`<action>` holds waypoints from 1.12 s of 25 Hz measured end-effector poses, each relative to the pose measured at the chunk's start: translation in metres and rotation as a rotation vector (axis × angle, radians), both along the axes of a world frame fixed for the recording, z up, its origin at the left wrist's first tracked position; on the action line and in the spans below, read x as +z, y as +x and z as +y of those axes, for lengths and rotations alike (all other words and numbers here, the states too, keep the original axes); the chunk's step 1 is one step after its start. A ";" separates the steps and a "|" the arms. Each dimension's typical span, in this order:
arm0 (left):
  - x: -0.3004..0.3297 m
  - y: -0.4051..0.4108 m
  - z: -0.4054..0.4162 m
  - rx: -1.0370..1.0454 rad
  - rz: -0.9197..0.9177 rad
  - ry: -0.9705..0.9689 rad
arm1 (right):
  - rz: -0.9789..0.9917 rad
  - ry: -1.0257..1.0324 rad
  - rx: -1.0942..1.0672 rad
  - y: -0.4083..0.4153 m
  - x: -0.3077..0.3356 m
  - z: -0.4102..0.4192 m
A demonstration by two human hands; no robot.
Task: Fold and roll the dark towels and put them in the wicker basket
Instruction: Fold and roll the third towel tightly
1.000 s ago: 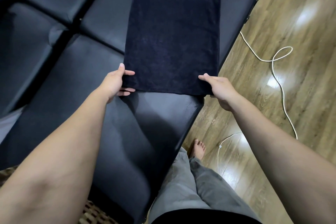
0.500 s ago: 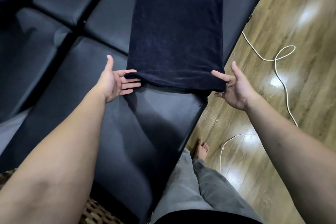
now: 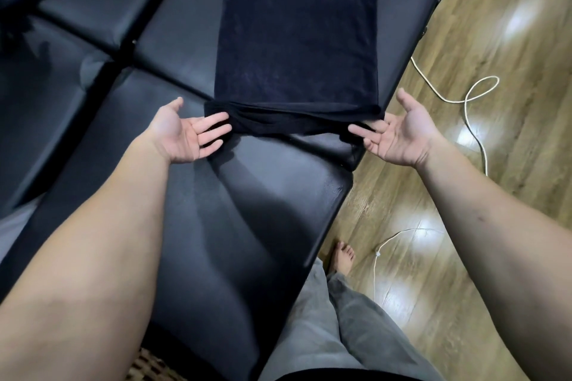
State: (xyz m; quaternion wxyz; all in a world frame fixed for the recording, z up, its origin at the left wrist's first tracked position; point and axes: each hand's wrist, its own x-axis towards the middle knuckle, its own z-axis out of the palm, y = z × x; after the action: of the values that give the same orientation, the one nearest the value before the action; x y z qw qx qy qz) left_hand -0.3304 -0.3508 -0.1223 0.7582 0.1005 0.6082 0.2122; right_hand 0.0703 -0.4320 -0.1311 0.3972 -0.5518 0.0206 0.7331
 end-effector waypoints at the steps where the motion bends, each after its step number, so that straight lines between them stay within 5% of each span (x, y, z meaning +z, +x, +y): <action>1: -0.001 0.001 0.004 0.023 -0.027 0.001 | 0.032 0.014 -0.015 0.000 0.000 0.005; 6: -0.003 0.008 0.013 0.115 -0.068 0.048 | 0.118 0.083 -0.310 0.003 -0.008 0.021; 9: -0.005 0.015 0.017 0.153 0.050 0.154 | -0.155 0.159 -0.329 -0.009 -0.010 0.017; 12: -0.017 0.034 0.010 -0.024 0.522 0.604 | -0.832 0.427 -0.061 -0.033 -0.017 0.008; 15: -0.028 0.054 -0.007 -0.540 0.851 1.048 | -1.380 0.755 0.511 -0.049 -0.028 0.003; 19: -0.052 0.073 -0.023 -1.179 1.092 1.140 | -1.734 0.800 1.190 -0.054 -0.046 0.004; 28: -0.078 0.063 -0.014 -1.231 1.281 1.307 | -1.959 0.770 1.066 -0.040 -0.082 -0.005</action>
State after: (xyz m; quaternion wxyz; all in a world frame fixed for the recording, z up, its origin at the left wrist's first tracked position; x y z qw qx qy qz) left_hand -0.2677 -0.3647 -0.2006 0.0793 0.8593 0.5051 -0.0125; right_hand 0.0306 -0.4368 -0.2128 0.0273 -0.6618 -0.7486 0.0278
